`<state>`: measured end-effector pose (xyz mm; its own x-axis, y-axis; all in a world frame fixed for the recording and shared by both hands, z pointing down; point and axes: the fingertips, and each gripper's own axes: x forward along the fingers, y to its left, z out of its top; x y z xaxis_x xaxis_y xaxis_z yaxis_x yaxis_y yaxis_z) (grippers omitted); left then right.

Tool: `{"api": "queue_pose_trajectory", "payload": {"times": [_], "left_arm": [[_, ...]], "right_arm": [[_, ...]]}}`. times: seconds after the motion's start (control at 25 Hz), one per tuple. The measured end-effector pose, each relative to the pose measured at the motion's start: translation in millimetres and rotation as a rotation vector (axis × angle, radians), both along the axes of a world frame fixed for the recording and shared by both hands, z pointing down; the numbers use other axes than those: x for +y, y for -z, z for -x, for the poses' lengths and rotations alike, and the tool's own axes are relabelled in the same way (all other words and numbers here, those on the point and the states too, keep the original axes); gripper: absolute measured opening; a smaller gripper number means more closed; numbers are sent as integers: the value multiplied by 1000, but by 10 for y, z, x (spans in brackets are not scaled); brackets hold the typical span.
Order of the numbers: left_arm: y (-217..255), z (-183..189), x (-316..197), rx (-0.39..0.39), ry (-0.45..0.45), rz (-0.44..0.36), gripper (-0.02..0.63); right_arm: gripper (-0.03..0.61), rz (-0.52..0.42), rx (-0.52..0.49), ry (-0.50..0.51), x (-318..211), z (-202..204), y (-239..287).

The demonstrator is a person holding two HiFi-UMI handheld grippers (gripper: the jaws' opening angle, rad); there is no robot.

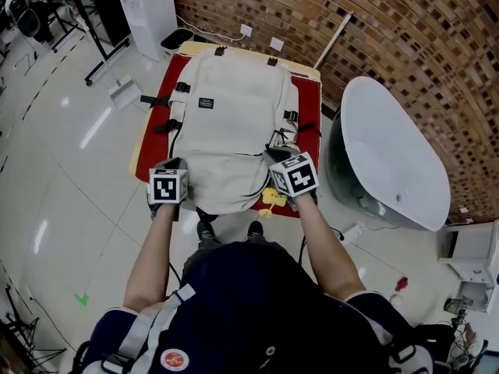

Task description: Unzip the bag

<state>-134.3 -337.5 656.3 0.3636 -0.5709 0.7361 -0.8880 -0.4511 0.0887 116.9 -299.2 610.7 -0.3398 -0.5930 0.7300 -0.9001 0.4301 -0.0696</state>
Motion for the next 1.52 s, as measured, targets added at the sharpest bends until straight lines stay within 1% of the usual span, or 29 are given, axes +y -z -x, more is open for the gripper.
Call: {"api": "queue_pose_trajectory", "payload": {"times": [0.08,0.16,0.2,0.36,0.48,0.64,0.76,1.04,1.24,1.36,1.52], "left_arm": [[53,-1,-10,12,4,-15,26],[173,-11,-41,34,3,-47,26],[258,-38,-64,49,-1,-64,26],[583,-189,-191,91,-19,-133,27],[857,-363,-281,137,-40,-185,26],[1255,-608,-387,180,-88,-271,26],[1573,-770,-410,217,-118,-332,26],[2109,-998,-376,308,-170,-424,26],[2365,-1128,-333,348,-193,-475,26],[2461,-1181,-290,363,-204,-490,26],[2513,-1225,-250,376,-217,-488,26]], "right_arm": [[42,-8,-11,10,-17,19,16],[106,-25,-31,18,-57,45,75],[118,-41,-40,19,-92,56,123],[127,-108,-51,17,-259,91,339],[112,-164,-60,21,-375,149,515],[38,-278,-92,43,-516,265,844],[3,-360,-123,73,-586,375,1101],[3,-495,-185,122,-669,566,1661],[3,-579,-217,169,-638,691,1959],[3,-606,-226,169,-602,702,2058],[3,-617,-267,164,-572,710,2139]]}}
